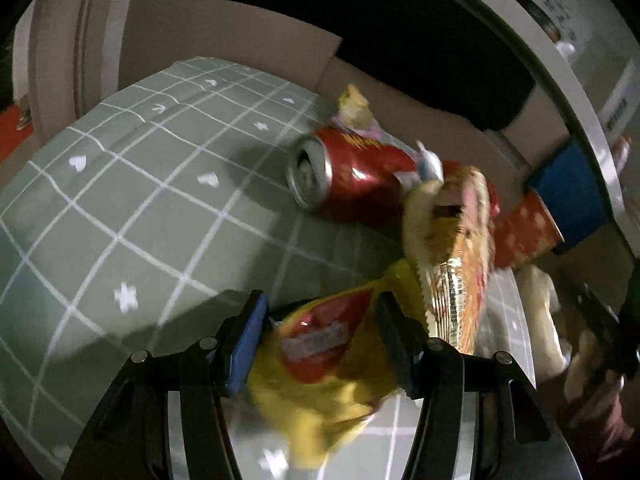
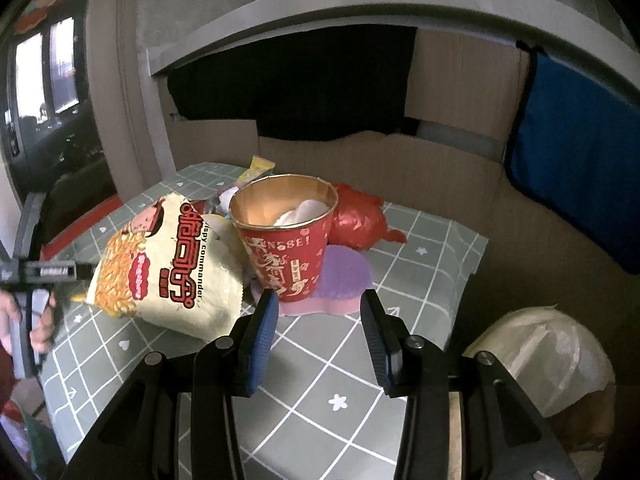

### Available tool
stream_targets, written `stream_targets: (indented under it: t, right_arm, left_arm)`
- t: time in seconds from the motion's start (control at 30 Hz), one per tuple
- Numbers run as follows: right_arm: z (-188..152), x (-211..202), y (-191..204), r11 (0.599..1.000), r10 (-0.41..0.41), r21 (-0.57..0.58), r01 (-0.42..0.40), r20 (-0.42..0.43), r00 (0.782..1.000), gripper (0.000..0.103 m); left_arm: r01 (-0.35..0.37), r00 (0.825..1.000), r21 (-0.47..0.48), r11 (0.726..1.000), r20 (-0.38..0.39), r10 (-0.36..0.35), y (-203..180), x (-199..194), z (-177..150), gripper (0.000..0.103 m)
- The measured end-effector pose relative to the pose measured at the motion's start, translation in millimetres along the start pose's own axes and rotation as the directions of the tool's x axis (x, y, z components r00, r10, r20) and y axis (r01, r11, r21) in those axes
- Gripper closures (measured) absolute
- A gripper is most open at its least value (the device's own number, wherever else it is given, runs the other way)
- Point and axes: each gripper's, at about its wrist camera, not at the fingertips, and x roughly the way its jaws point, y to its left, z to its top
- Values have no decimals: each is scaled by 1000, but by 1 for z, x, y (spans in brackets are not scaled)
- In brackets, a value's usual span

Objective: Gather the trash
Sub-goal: 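Grasp the yellow wafer packet with the left tool while the right tool approaches the red paper cup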

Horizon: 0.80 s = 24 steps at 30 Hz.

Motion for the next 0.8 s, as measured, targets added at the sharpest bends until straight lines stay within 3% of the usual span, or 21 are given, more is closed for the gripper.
stream_targets:
  t: [0.17,0.3,0.37,0.43,0.53,0.67,0.73,0.8]
  right_arm:
    - [-9,-4,8,1000,14,-25,-14,-6,1000,62]
    - [-16,-4,14,999,40,-23,-40,-25,999,62]
    - [-19,-4,16,998,56,-12,-56,-37,998,62]
    - [-22,-7,17,998,65,-8,-65,-39,997,62]
    - [-28,-16,22,997,64,-28,-65,-32,997,62]
    - [-32,-22,26,996,69,-48,-70,-31,997,62]
    - [-33,-21,26,996,77,-43,-78,-37,996,62]
    - [-33,-19,27,995,93,-37,-95,-48,995,62]
  left_arm:
    - [-8,1000,54,999,-5,8,-13,-11,-24,46]
    - [-94,996,95,991,4,94,-31,-15,-36,47]
    - [-137,990,118,983,7,138,-41,-12,-38,61]
    - [-152,988,111,982,11,152,-47,-11,-42,83]
    - [-119,993,81,990,32,117,-54,-19,-47,91]
    - [-106,989,57,993,112,99,-69,-48,-58,94]
    - [-90,985,32,995,149,85,-73,-63,-58,94]
    - [-124,973,18,992,200,117,-77,-78,-58,94]
